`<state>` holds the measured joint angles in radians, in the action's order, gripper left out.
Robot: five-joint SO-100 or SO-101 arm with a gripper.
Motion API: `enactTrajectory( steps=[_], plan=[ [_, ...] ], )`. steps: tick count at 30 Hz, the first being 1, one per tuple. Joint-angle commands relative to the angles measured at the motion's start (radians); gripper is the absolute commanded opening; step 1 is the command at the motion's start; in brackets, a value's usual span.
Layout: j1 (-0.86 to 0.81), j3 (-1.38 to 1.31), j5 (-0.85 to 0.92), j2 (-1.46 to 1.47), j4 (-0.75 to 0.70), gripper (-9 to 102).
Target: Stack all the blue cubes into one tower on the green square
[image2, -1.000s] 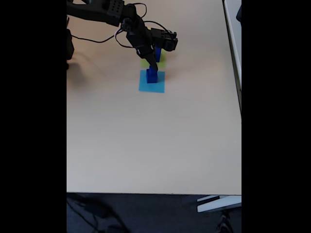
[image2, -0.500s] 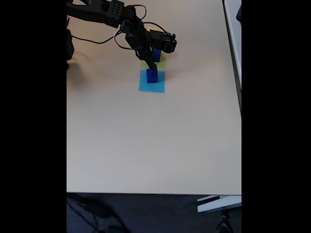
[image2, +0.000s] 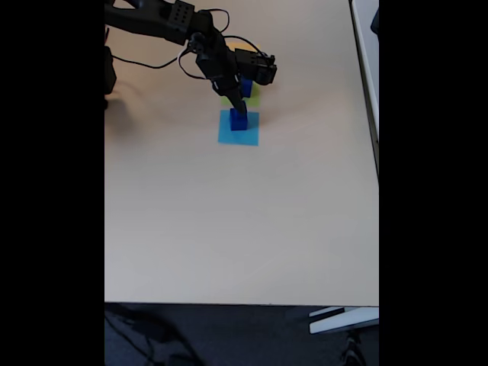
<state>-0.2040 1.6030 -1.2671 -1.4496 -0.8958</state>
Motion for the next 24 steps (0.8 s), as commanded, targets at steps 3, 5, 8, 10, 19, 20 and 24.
enactTrajectory(
  steps=[3,5,8,10,19,20,24],
  plan=[
    [-0.012,-0.003,0.008,-0.091,0.008,18],
    [-0.014,0.0,0.008,-0.091,0.009,18],
    [-0.017,0.0,0.008,-0.086,0.011,17],
    [-0.017,0.0,0.009,-0.084,0.014,17],
    [-0.026,0.0,0.017,-0.083,0.017,13],
    [-0.026,0.0,0.018,-0.081,0.018,13],
    [-0.028,0.0,0.02,-0.077,0.025,12]
  ],
)
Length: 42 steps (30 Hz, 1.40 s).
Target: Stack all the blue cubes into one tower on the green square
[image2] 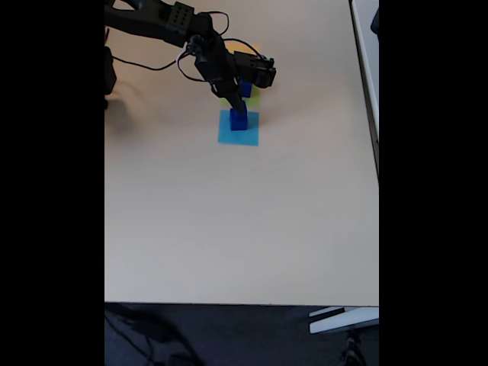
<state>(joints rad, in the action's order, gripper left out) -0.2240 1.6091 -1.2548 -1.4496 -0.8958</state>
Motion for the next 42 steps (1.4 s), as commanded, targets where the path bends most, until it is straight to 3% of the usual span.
enactTrajectory(
  steps=[1,42],
  plan=[
    [-0.008,-0.006,0.009,-0.077,0.026,12],
    [-0.012,0.006,0.023,-0.049,0.071,8]
  ],
)
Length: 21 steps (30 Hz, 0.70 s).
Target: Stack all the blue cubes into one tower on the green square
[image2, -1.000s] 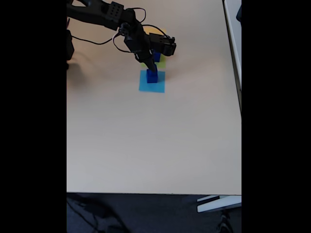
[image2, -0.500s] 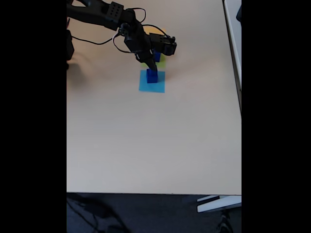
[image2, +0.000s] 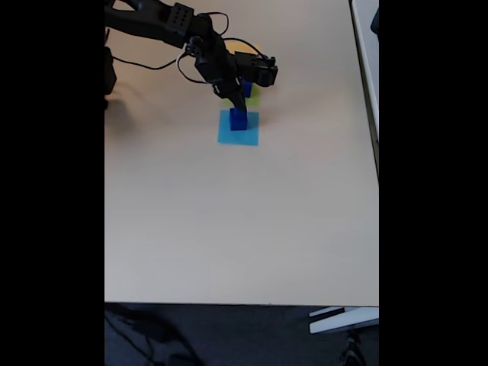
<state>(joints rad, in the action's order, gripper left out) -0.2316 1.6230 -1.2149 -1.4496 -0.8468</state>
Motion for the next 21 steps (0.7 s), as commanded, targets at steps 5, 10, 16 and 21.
enactTrajectory(
  steps=[5,10,16,21],
  plan=[
    [-0.005,0.005,-0.031,-0.049,0.028,8],
    [-0.005,0.008,-0.031,-0.049,0.031,7],
    [-0.005,0.011,-0.034,-0.051,0.031,3],
    [-0.006,0.011,-0.032,-0.052,0.031,1]
  ],
)
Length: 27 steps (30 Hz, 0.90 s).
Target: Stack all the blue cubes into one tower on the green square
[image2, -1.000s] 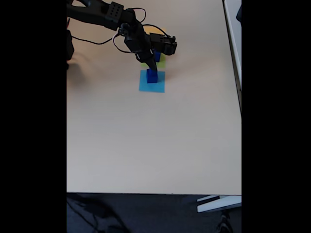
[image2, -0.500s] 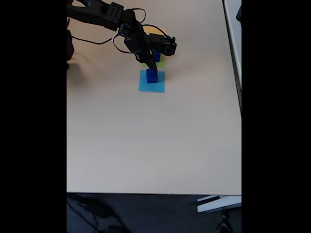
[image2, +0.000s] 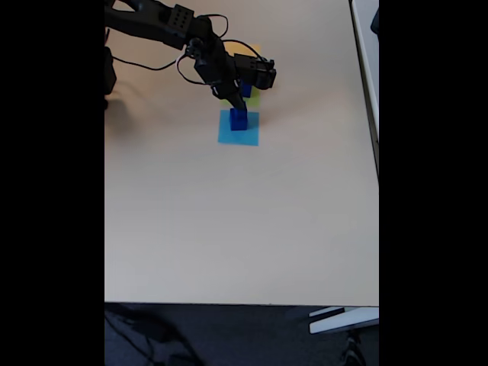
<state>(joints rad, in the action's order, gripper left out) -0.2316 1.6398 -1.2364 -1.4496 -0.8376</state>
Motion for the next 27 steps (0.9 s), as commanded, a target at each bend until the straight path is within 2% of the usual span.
enactTrajectory(
  steps=[1,7,14,20,27],
  plan=[
    [-0.006,-0.006,-0.009,-0.054,0.021,0],
    [0.002,-0.049,0.003,-0.058,-0.003,0],
    [0.032,-0.229,-0.023,-0.034,-0.152,0],
    [0.083,-0.275,-0.106,-0.017,-0.178,0],
    [0.183,-0.265,-0.284,0.009,-0.183,1]
  ],
)
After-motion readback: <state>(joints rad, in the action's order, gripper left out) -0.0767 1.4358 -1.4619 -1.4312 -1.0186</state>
